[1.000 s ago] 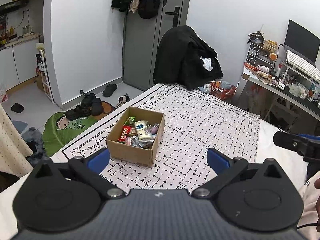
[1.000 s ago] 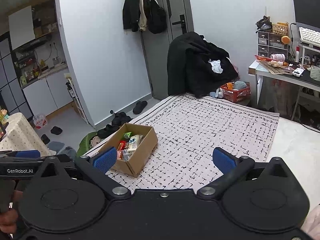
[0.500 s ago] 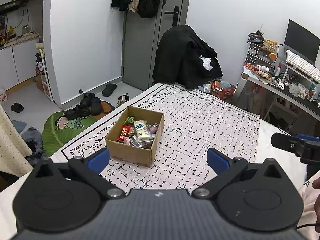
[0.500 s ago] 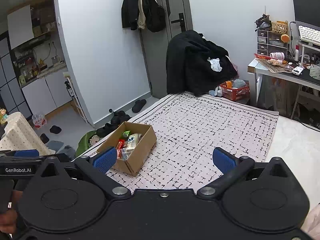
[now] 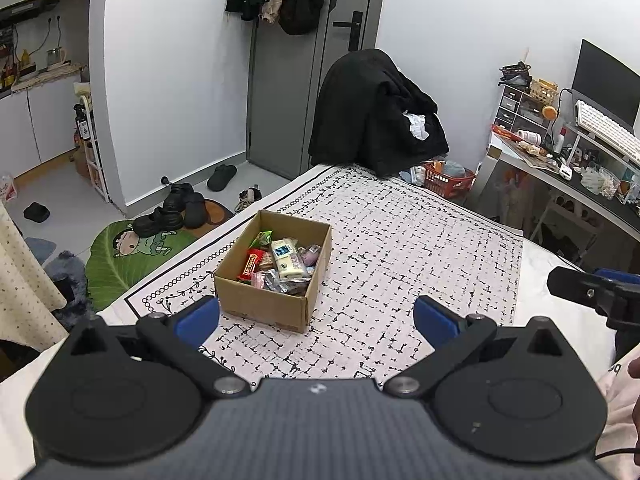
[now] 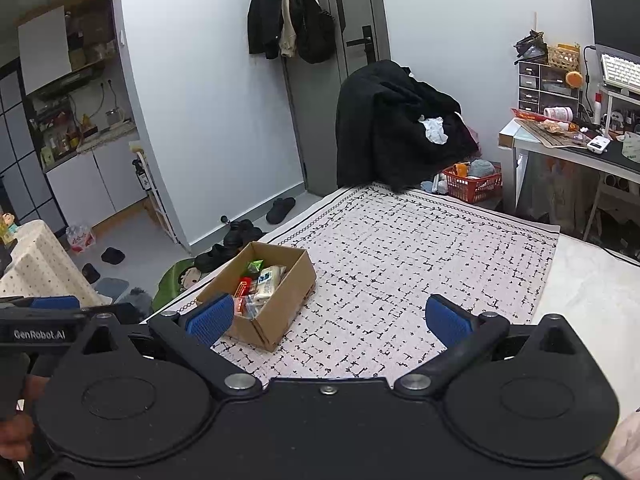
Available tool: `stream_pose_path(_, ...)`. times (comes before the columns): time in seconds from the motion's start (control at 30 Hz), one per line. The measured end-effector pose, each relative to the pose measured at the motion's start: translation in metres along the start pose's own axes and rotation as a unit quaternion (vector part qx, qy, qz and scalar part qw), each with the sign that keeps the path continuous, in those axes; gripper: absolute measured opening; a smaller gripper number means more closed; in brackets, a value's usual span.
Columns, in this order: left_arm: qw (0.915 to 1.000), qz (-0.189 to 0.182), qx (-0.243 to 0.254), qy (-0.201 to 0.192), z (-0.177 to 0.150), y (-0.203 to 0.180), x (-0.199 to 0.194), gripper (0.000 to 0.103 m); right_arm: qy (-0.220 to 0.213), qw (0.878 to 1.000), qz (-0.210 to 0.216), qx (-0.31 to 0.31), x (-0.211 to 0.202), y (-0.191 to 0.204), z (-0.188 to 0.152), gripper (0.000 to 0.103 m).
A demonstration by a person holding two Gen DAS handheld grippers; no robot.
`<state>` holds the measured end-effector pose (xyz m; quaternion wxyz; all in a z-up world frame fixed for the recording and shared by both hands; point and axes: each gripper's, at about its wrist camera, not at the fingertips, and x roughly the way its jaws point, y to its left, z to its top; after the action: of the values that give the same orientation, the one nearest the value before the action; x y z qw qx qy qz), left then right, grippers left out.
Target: Organize snacks
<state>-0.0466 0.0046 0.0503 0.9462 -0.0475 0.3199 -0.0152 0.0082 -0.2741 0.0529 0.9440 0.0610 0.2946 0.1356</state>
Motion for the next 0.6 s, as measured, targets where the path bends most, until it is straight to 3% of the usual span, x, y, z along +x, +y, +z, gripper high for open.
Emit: stream_pose_path(0.6, 1.0000, 0.004, -0.006, -0.002, 0.0025, 0.0086, -0.0032, 0.103, 0.004, 1.000, -0.002, 0.001, 0.0001, 0.0010, -0.0010, 0.103)
